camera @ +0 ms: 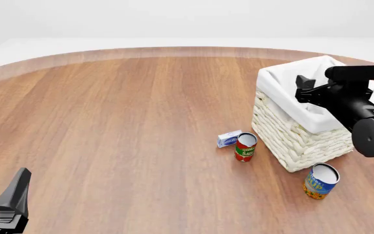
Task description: Pick up the ketchup, and put it in the basket.
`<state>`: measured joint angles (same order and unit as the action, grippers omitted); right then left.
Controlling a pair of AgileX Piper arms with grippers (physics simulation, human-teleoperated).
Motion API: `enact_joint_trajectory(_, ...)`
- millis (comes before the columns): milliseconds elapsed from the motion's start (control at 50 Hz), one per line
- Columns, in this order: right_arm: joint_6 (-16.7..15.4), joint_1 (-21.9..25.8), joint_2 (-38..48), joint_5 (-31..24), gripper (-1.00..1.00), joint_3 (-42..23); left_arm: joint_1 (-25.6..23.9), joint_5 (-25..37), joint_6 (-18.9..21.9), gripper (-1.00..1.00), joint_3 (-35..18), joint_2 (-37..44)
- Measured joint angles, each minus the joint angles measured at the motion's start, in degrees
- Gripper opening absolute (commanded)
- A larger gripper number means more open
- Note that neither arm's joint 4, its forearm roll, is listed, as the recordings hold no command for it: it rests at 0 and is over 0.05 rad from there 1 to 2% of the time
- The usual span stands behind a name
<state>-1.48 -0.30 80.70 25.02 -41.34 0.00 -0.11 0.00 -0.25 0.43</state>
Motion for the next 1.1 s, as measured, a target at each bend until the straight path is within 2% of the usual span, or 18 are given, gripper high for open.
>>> enact_joint_trajectory(480,0.46,0.50,-0.32,-0.02,1.00,0.16,0.00,0.00,0.00,1.00,0.00,0.00)
enact_joint_trajectory(1100,1.52,4.87,-1.68,0.91,1.00,-0.37,0.00,0.00,0.00,1.00,0.00,0.00)
